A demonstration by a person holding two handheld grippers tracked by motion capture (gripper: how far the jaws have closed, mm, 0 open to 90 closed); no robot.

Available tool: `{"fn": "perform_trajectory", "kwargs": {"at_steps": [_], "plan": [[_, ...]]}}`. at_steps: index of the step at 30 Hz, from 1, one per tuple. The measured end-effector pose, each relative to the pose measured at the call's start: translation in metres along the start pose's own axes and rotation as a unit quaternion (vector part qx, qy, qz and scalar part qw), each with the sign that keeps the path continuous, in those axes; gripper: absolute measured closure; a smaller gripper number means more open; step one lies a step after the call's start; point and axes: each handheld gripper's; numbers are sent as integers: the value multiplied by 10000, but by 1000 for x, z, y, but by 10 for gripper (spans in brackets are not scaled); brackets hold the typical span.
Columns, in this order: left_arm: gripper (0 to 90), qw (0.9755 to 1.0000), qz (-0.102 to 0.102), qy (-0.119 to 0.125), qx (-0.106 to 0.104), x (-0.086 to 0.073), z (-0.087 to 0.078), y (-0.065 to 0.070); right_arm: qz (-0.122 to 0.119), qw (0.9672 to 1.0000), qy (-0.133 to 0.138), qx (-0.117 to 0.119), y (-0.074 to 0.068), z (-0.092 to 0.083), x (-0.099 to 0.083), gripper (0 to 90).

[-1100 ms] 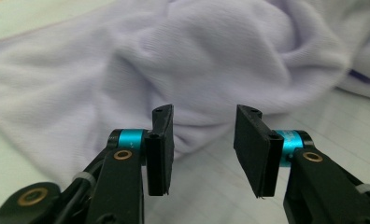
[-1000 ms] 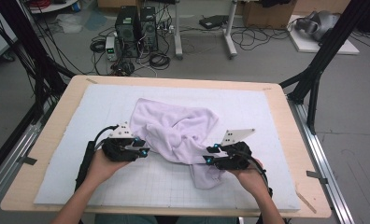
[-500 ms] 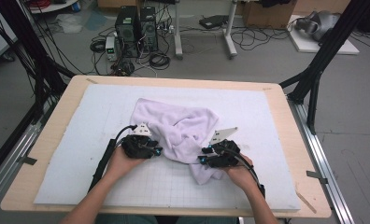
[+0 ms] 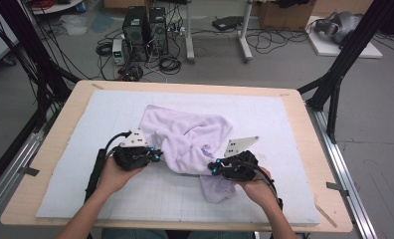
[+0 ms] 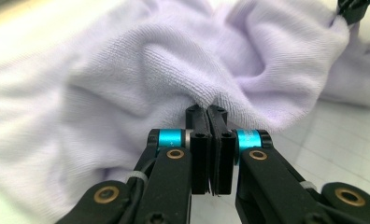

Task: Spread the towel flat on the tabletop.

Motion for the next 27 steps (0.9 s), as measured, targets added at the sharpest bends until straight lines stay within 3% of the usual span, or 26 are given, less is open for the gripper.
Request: {"fn": "perform_trajectory", "kwargs": {"at_steps": [5, 9, 11, 15, 17, 21, 24, 27], "plan": [[880, 9993, 173, 313, 128, 16, -38, 7, -231, 9990, 366, 139, -11, -14, 24, 869], [880, 9987, 227, 355, 302, 27, -46, 1, -370, 9980, 505, 4, -10, -21, 39, 870], [879, 9990, 100, 223, 369, 25, -35, -10, -276, 9984, 484, -131, 1, -18, 40, 869], [876, 9987, -89, -60, 495, 18, 3, -33, 189, 9989, 259, -351, 32, 0, 33, 869], [875, 9989, -219, -50, 421, 17, 19, -41, 354, 9984, 111, -416, 47, 10, 29, 869], [875, 9980, -300, -318, 453, 9, 50, -55, 703, 9960, -219, -504, 74, 30, 14, 869], [868, 9968, -508, -509, 360, 1, 60, -66, 842, 9948, -310, -482, 83, 40, 6, 867], [768, 9969, -572, -392, 384, 2, 53, -67, 899, 9943, -329, -470, 85, 43, 4, 856]]}}
Point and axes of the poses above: each handheld gripper's, and its own axes: z roughly forward along the jaws, x roughly out of its top, y roughly to its right, and after that the axes turned 4 degrees about -x, right-handed
